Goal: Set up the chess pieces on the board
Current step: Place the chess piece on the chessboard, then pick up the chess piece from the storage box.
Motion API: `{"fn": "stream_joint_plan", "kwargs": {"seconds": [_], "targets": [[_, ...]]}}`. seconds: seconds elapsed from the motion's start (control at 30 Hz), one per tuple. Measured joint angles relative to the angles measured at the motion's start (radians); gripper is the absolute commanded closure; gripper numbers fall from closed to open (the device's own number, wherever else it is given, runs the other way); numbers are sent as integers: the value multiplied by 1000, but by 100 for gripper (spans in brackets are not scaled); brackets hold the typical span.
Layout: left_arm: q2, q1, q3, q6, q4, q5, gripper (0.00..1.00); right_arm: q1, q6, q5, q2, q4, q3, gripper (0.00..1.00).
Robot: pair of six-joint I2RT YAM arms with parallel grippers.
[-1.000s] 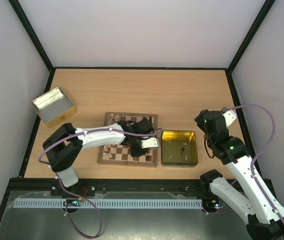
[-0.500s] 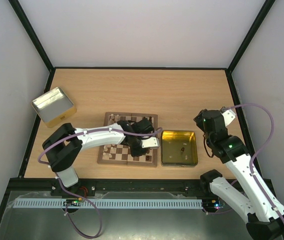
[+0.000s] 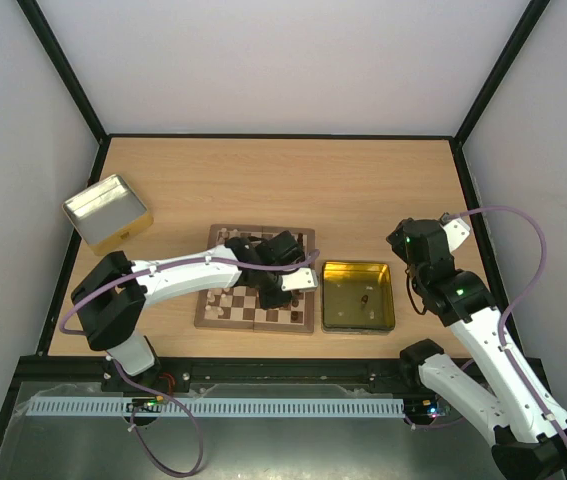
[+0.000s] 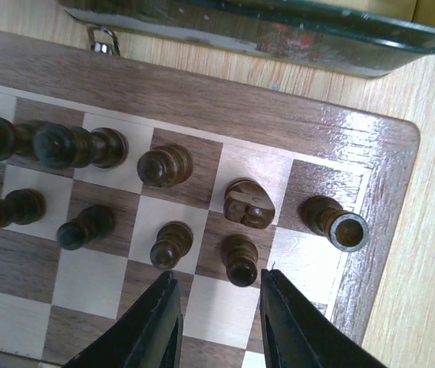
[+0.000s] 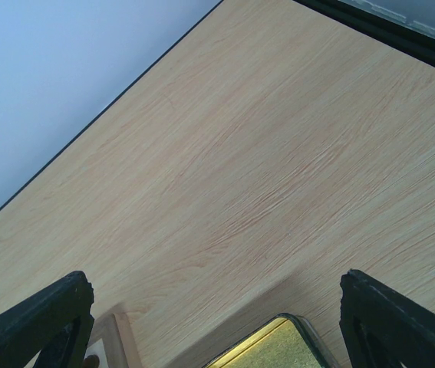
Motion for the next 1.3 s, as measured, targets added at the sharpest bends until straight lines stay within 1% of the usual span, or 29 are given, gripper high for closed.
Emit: {"fn": "stream_joint_plan", "kwargs": {"seconds": [0.17, 0.37, 0.47, 0.53, 0.63, 0.77, 0.9, 1.1, 1.3], "targets": [[-20, 0, 58, 1, -37, 0, 63, 0, -1, 2, -1, -1, 2, 15], [-6, -14, 235, 4, -69, 0, 58, 0, -2, 13, 0, 0, 22, 15], [57, -43, 342, 5, -66, 2, 58, 0, -1, 20, 0, -1, 34, 15], [129, -69, 409, 5, -64, 5, 59, 0, -1, 26, 0, -2, 47, 15], [235, -95, 475, 6, -61, 14, 61, 0, 0, 37, -5, -6, 70, 15], [374, -112, 559, 5, -61, 34, 62, 0, 4, 49, -30, -24, 100, 15], [449, -113, 619, 0, -45, 40, 62, 0, 6, 67, -68, -55, 126, 15], [548, -116, 761, -19, -18, 53, 61, 0, 7, 94, -112, -99, 158, 15], [613, -133, 833, -24, -14, 65, 61, 0, 7, 105, -116, -133, 165, 15]]}}
